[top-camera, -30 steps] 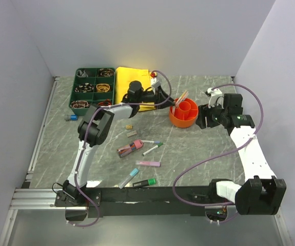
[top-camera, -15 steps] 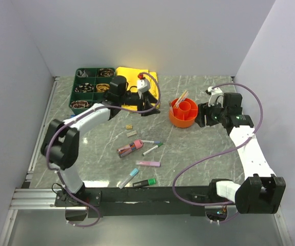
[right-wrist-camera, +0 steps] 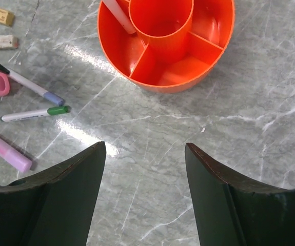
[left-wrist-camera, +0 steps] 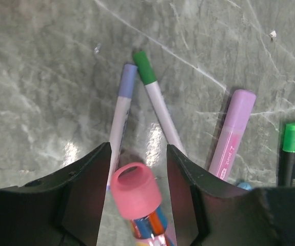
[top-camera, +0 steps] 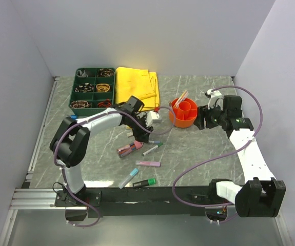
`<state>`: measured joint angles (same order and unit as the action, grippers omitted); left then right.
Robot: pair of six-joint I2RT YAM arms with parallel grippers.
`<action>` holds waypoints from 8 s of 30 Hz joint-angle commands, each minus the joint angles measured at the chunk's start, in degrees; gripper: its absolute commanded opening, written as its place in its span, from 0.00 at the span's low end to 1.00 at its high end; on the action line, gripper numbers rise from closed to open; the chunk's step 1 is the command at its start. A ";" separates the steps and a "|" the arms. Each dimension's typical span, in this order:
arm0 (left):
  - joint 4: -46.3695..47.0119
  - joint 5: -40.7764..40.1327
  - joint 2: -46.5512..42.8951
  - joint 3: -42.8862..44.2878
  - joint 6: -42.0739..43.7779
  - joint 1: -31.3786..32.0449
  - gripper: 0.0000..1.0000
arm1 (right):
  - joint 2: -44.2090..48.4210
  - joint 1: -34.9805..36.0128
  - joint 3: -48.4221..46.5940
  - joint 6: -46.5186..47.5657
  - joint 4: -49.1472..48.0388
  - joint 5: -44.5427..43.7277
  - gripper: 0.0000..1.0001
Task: Sort the stationery into containers
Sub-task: Pick up the pen from the center of the board, then place the pen in the storage box, then pick up the pen from the center of the board, then place the pen in the storage box, then pick up the pen from the center of the board.
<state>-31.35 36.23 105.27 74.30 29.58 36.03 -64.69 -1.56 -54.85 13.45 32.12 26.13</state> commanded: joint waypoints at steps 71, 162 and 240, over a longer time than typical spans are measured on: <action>80.65 19.58 24.71 25.27 -53.31 2.03 0.01 | 7.29 -1.07 5.54 -0.36 -1.00 0.85 0.69; 0.69 -19.01 7.33 8.74 -13.06 15.22 0.01 | 13.36 -1.34 9.50 -1.06 -2.76 1.82 0.70; 45.59 23.01 0.57 7.17 -33.15 -3.86 0.53 | 5.18 -4.50 3.08 -1.33 -3.03 1.47 0.70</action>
<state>40.95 57.23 112.57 81.06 -20.03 32.23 -62.02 -5.67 -50.70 11.64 30.57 26.44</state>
